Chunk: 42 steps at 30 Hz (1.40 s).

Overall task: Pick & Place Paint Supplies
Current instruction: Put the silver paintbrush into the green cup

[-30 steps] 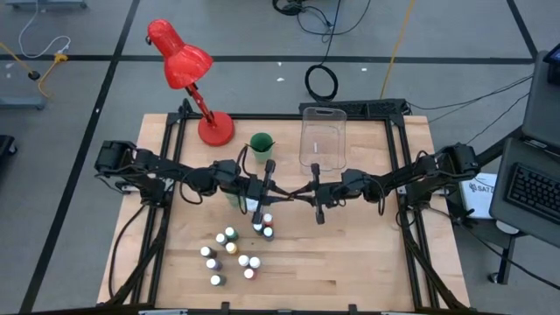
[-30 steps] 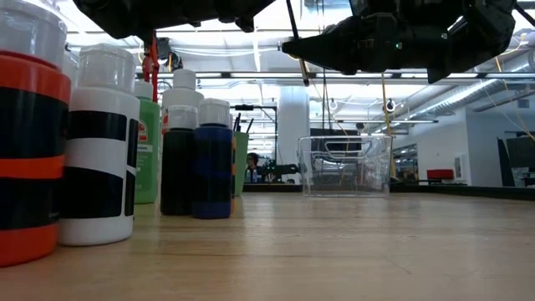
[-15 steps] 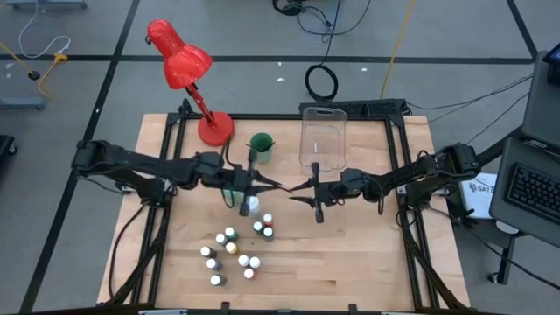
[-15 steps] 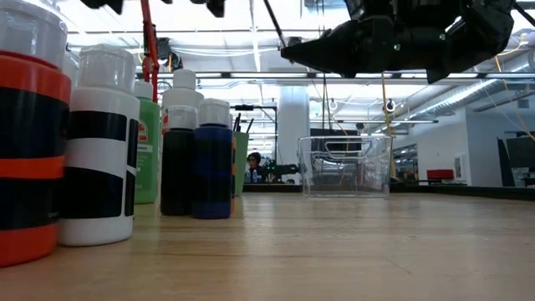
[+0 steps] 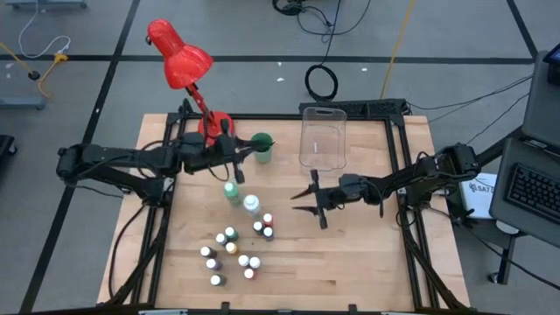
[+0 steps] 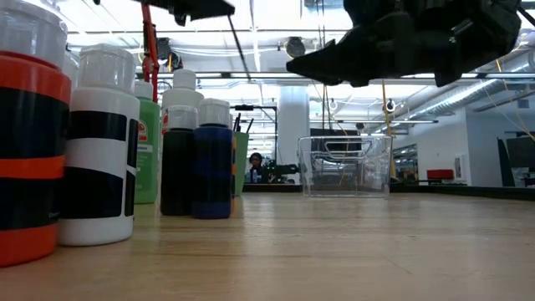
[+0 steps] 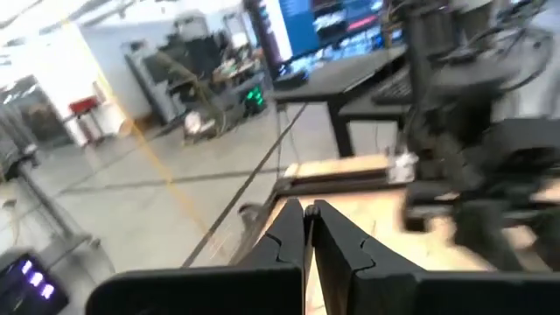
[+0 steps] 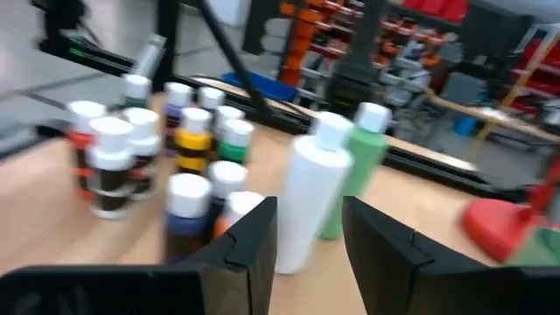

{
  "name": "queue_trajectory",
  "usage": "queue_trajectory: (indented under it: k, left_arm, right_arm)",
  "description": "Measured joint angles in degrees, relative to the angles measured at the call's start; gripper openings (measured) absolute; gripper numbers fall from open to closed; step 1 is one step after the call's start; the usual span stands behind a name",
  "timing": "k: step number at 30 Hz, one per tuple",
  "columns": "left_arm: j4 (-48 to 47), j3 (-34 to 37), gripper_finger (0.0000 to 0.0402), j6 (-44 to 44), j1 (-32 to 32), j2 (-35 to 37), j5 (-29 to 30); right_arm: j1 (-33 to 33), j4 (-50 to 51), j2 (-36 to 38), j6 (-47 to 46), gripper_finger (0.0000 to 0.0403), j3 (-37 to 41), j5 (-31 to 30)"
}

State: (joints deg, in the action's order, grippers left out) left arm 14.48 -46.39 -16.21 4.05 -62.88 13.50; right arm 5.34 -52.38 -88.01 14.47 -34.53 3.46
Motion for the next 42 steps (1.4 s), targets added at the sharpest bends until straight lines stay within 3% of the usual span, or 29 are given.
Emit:
queue_trajectory:
  k: [8,16,24,35,42]
  left_arm:
    - [-7.0,0.0,0.0001,3.2,7.8,-0.1,0.4]
    - [-12.6,1.7,0.0,5.7,14.1,-1.5,-7.0]
    - [-6.4,6.1,0.0001,7.8,18.7,-4.9,-12.3]
    - [-1.1,7.4,0.0001,7.1,20.5,-11.7,-12.5]
    - [0.0,7.4,0.0024,10.8,21.5,-12.9,-12.5]
  right_arm:
    - [6.3,1.2,0.0,-9.8,0.0118,2.3,0.1]
    - [14.2,-0.4,0.0,-9.8,0.0118,4.6,-0.5]
    - [15.6,-1.4,0.0,-9.2,0.0103,4.7,-4.9]
    - [15.6,-0.9,0.0,-9.1,0.0093,4.7,-5.2]
    - [15.6,-0.5,0.0,-7.4,0.0093,4.7,-5.2]
